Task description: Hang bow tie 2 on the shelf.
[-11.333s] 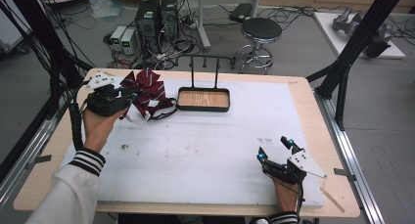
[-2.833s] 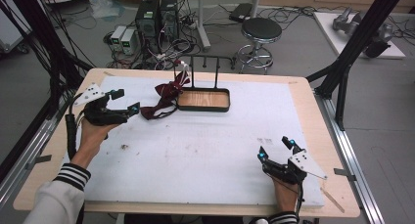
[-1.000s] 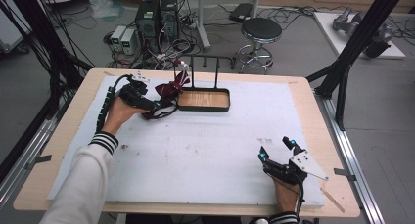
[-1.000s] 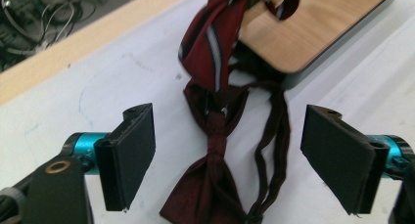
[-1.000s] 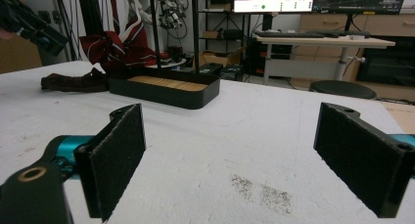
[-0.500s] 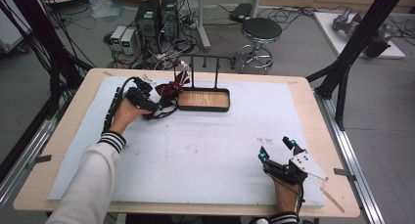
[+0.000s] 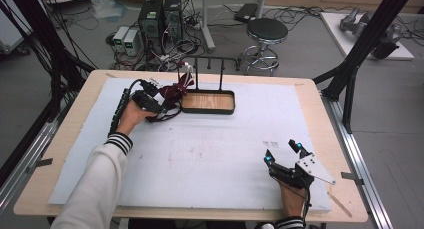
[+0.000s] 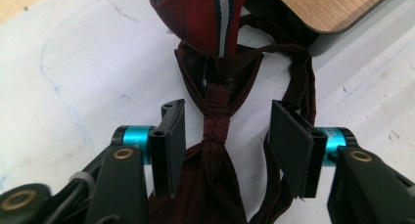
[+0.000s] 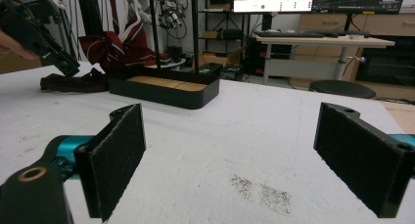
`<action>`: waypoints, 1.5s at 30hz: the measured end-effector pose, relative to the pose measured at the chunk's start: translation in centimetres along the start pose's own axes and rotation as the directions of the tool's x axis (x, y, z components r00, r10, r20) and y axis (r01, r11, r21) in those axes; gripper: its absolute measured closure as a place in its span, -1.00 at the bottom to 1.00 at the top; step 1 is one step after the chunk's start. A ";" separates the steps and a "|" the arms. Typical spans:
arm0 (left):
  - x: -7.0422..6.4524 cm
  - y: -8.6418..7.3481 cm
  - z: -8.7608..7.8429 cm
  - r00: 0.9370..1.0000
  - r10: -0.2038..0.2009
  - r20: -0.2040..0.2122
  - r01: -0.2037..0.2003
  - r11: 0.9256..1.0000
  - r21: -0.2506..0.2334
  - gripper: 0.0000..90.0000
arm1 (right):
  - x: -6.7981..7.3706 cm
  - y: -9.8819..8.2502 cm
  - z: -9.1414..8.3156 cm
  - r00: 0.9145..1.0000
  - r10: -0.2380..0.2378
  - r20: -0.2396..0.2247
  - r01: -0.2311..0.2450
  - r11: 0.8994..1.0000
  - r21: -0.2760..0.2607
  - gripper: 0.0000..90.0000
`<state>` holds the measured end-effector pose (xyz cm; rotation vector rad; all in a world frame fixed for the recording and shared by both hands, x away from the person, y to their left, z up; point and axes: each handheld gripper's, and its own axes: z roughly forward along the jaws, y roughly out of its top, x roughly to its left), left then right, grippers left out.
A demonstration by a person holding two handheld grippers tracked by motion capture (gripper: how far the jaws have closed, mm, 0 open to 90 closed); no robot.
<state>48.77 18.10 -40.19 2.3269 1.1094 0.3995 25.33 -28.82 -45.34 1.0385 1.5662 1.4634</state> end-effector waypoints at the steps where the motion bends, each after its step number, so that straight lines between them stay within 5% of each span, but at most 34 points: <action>1: 0.0 0.0 0.1 1.000 -0.002 -0.005 0.002 1.000 0.006 0.10 | 0.0 0.0 0.0 1.000 -0.001 0.000 0.001 1.000 0.000 -0.76; 10: 0.1 0.0 0.5 1.000 -0.024 -0.008 0.024 0.999 0.032 0.41 | 0.0 0.0 0.0 1.000 0.000 0.000 0.000 1.000 0.000 -0.76; 33: -0.1 -0.1 1.4 0.997 -0.016 -0.072 0.021 0.998 0.067 0.40 | 0.0 0.0 0.0 1.000 0.002 0.001 -0.002 1.000 0.002 -0.76; 45: -0.5 -0.7 1.5 0.991 -0.022 -0.130 0.025 0.999 0.028 0.60 | 0.0 0.0 0.0 1.000 0.004 -0.001 -0.004 1.000 0.001 -0.76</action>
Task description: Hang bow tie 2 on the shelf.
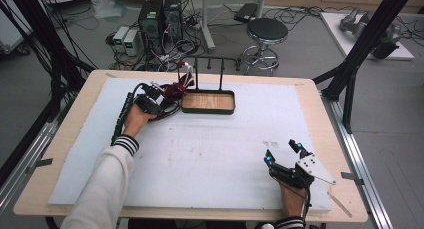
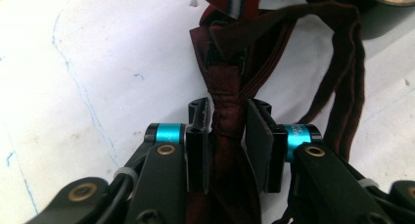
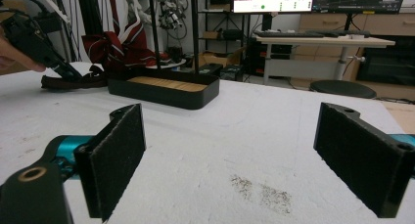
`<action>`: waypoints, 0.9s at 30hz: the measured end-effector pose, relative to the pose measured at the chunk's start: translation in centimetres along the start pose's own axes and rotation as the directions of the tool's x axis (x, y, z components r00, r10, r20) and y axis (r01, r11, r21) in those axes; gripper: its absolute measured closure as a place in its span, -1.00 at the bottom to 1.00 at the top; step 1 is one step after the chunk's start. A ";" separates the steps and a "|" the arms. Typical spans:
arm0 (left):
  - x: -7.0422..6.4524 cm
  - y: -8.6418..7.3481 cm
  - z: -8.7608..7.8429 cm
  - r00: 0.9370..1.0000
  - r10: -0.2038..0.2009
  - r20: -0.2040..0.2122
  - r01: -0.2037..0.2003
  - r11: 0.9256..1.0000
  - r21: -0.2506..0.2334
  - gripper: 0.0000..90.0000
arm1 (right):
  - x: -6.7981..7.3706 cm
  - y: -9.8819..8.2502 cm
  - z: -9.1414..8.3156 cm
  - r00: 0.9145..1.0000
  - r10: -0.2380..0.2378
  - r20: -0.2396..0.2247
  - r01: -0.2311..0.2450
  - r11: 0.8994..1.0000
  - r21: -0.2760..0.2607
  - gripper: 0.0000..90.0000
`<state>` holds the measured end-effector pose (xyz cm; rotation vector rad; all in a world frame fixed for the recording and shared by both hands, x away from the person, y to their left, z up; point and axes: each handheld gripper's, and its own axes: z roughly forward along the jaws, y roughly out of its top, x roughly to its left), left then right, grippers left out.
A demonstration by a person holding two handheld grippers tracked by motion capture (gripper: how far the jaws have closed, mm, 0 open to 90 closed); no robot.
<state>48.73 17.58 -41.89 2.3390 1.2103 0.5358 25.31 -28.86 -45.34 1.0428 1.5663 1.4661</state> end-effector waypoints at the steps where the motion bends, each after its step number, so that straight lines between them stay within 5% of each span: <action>1: -0.1 0.0 0.0 1.000 0.000 -0.005 0.000 1.000 0.000 0.62 | 0.0 0.0 0.0 1.000 0.000 0.000 0.000 1.000 -0.001 -0.76; 17: -0.5 -0.4 -1.2 1.000 0.008 -0.027 -0.009 1.000 -0.017 0.69 | 0.0 0.0 0.0 1.000 0.001 -0.001 -0.001 1.000 -0.003 -0.76; 27: -0.1 -1.8 -2.8 0.998 -0.032 -0.053 0.029 0.998 -0.061 0.69 | 0.0 0.0 0.0 1.000 -0.003 0.001 0.003 1.000 -0.002 -0.76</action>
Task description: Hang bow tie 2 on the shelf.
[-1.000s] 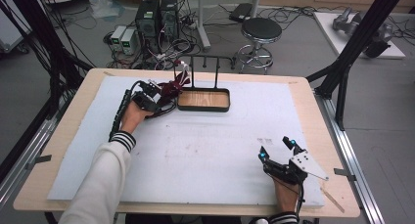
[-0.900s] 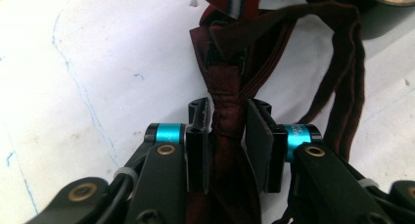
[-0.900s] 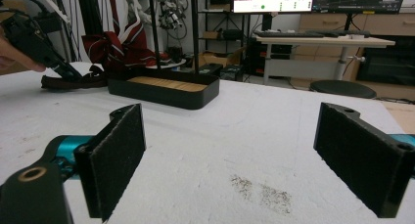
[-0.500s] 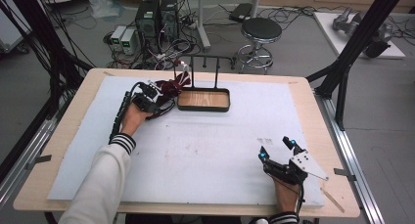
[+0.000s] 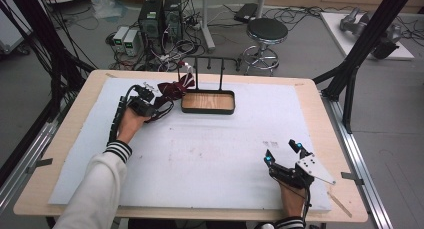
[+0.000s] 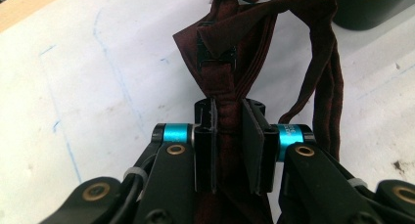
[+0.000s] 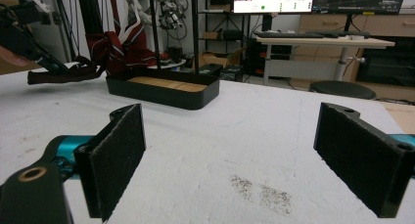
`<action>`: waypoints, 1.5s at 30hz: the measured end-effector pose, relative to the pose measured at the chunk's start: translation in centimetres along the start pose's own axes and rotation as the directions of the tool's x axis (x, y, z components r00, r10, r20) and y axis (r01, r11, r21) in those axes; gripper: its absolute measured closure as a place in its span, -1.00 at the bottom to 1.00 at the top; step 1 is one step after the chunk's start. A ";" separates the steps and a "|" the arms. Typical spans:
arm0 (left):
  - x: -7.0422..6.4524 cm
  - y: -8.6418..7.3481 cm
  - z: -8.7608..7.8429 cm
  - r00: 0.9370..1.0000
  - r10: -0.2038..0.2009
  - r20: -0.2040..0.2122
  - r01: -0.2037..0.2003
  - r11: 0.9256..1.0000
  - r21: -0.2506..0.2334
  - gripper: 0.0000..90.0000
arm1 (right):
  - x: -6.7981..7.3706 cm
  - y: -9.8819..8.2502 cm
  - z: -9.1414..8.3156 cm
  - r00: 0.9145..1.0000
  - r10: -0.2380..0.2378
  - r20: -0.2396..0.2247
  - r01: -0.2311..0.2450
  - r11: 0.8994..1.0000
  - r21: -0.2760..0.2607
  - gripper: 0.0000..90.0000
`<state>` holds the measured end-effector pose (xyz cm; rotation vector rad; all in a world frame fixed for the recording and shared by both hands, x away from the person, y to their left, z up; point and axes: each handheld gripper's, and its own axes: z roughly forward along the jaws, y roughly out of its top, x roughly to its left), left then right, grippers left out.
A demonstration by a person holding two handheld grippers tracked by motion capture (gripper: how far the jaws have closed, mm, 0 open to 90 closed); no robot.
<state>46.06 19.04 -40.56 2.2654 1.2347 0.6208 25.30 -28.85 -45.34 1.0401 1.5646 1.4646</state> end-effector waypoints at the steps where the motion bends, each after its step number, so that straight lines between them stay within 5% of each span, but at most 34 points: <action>1: 0.0 -0.2 -0.2 1.000 -0.008 0.004 0.008 1.000 -0.003 0.69 | 0.0 0.0 0.0 1.000 0.000 -0.001 0.000 1.000 0.000 -0.76; 12: 0.1 -1.5 -3.6 0.999 -0.029 -0.020 0.027 0.996 -0.090 0.70 | 0.0 0.0 0.0 1.000 -0.007 0.000 0.007 1.000 0.001 -0.76; 23: 0.3 -2.2 -6.6 0.997 -0.078 -0.006 0.075 0.975 -0.207 0.70 | 0.0 0.0 0.0 1.000 -0.009 0.000 0.009 1.000 0.000 -0.76; 32: 0.0 -2.4 -7.9 0.998 -0.066 -0.014 0.061 0.965 -0.257 0.70 | 0.1 0.0 0.0 1.000 -0.006 0.002 0.006 1.000 0.002 -0.75; 45: -0.8 -1.5 -9.4 0.996 -0.086 0.030 0.091 0.924 -0.372 0.70 | 0.0 0.0 0.0 1.000 -0.007 0.001 0.007 1.000 0.000 -0.76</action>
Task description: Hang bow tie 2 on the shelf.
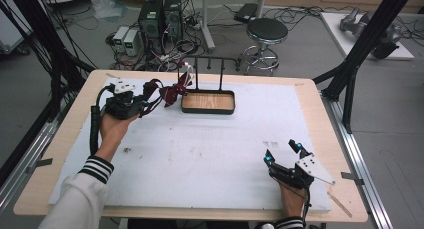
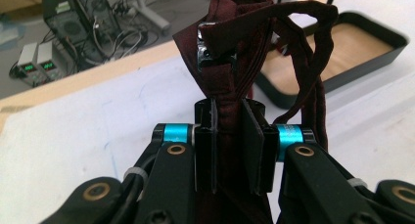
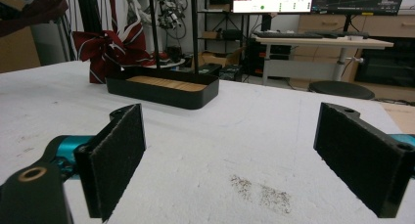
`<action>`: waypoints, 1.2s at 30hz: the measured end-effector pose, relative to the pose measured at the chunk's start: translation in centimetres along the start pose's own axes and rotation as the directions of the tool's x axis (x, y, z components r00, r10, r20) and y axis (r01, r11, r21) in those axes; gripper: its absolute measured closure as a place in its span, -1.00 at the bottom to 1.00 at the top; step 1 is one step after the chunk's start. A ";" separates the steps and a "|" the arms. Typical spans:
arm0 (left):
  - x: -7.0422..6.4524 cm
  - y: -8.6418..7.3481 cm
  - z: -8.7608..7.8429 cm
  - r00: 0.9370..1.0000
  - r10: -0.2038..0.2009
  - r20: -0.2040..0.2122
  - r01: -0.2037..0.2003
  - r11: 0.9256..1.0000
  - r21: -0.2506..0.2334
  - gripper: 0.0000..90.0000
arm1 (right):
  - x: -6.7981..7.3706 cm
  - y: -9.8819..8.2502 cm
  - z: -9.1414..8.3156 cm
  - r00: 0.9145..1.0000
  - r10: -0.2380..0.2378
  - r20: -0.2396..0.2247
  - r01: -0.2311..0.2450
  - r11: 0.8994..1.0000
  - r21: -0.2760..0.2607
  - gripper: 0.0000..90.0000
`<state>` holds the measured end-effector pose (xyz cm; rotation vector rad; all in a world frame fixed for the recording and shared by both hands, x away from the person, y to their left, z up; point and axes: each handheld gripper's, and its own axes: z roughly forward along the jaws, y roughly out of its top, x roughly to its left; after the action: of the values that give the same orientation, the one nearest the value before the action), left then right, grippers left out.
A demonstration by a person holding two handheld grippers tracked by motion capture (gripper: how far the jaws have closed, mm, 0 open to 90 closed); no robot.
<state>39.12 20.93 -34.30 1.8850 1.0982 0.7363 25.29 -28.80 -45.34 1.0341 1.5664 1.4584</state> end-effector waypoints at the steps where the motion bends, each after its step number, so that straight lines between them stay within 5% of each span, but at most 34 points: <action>1: -0.2 0.2 0.0 1.000 0.003 0.002 -0.003 1.000 -0.008 0.70 | 0.0 0.0 0.0 1.000 0.000 0.002 0.000 1.000 0.001 -0.76; 11: -2.3 1.6 -0.1 1.000 0.019 0.018 -0.018 0.997 -0.075 0.70 | 0.0 0.0 0.0 1.000 0.002 0.000 -0.002 1.000 0.001 -0.76; 36: -7.9 5.4 2.0 0.997 0.001 0.082 0.016 0.979 -0.201 0.70 | -0.1 0.0 0.0 1.000 0.010 -0.006 -0.010 1.000 -0.005 -0.76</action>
<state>39.40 11.58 -31.31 1.7227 0.9421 0.7312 25.30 -28.94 -45.35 1.0372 1.5624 1.4728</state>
